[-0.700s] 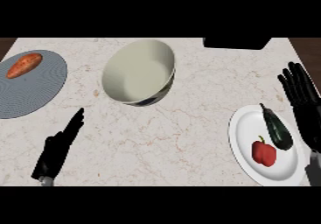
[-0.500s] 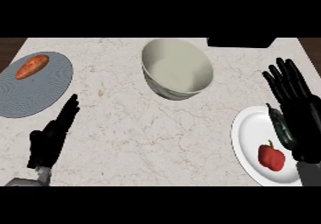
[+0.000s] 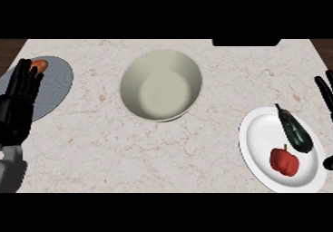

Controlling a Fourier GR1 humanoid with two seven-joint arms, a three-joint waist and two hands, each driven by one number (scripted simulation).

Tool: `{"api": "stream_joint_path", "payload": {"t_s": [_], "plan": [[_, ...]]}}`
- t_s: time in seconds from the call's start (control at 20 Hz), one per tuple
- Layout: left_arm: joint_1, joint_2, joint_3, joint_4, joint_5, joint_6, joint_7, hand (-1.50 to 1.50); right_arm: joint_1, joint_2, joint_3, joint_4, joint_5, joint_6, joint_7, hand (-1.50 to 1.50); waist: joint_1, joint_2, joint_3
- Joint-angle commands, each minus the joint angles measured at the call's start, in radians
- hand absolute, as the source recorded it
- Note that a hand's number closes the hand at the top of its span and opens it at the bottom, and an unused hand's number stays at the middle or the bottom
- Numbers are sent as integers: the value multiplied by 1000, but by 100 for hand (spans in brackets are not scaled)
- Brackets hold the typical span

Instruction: Pick the eggplant from the plate and place it in the bowl

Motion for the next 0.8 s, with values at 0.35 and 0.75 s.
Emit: {"api": "stream_joint_path", "payload": {"t_s": [0.35, 0.75], "plan": [[-50, 32, 87, 74, 49, -77, -32, 0, -4, -349, -205, 297, 100, 333, -56, -150, 5, 7, 1], [-63, -10, 54, 84, 19, -55, -47, 0, -47, -622, -172, 429, 300, 658, -106, -150, 21, 12, 3]]}}
